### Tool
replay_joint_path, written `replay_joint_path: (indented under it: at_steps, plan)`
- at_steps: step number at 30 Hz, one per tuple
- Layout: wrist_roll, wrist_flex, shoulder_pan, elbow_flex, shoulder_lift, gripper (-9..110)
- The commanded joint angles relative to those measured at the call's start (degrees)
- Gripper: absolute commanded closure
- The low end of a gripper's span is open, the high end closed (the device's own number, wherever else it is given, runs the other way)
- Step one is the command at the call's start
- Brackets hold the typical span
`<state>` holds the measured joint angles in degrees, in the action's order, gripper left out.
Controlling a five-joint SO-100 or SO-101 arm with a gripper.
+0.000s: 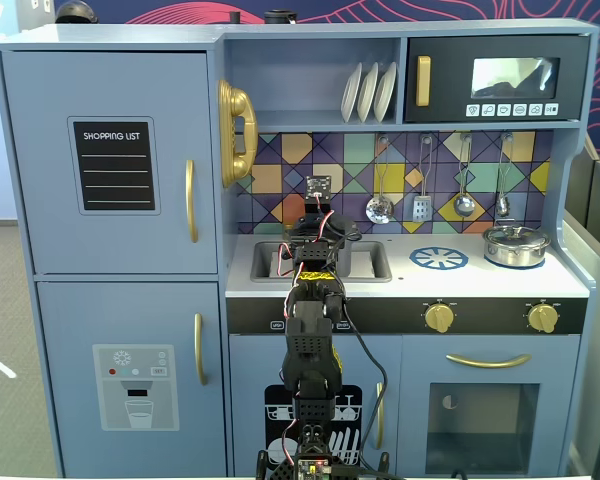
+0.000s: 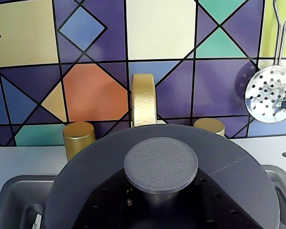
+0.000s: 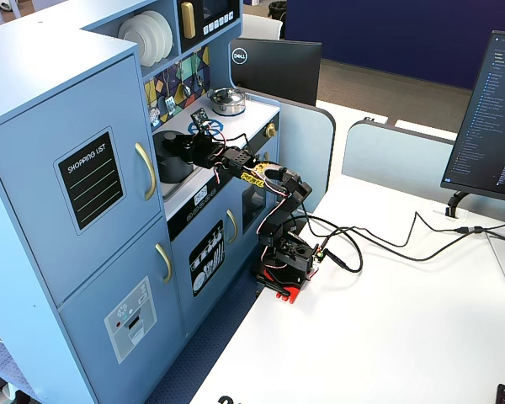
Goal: Pick up the lid from the counter and put it on the gray recipient
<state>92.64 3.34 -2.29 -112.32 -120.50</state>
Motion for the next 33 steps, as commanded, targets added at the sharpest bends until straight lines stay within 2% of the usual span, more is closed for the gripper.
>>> replay_joint_path:
  at_steps: [1,2,6,11,16,19,28,33]
  plan:
    - [0.9,0.4,0.2,0.3,-3.4,102]
    - [1.0,0.9,0.2,0.3,-3.8,100]
    - [0.3,3.6,-0.1,0.3,-5.6,82]
    - [0.8,3.7,-0.4,1.1,-6.4,75]
    - [2.8,4.7,-0.6,3.0,-10.3,75]
    - [3.1,15.5,0.0,2.2,-17.8,77]
    - [1.0,42.4,0.2,-15.0,-45.1,83]
    - [1.7,47.1,-0.4,-29.3,-54.5,86]
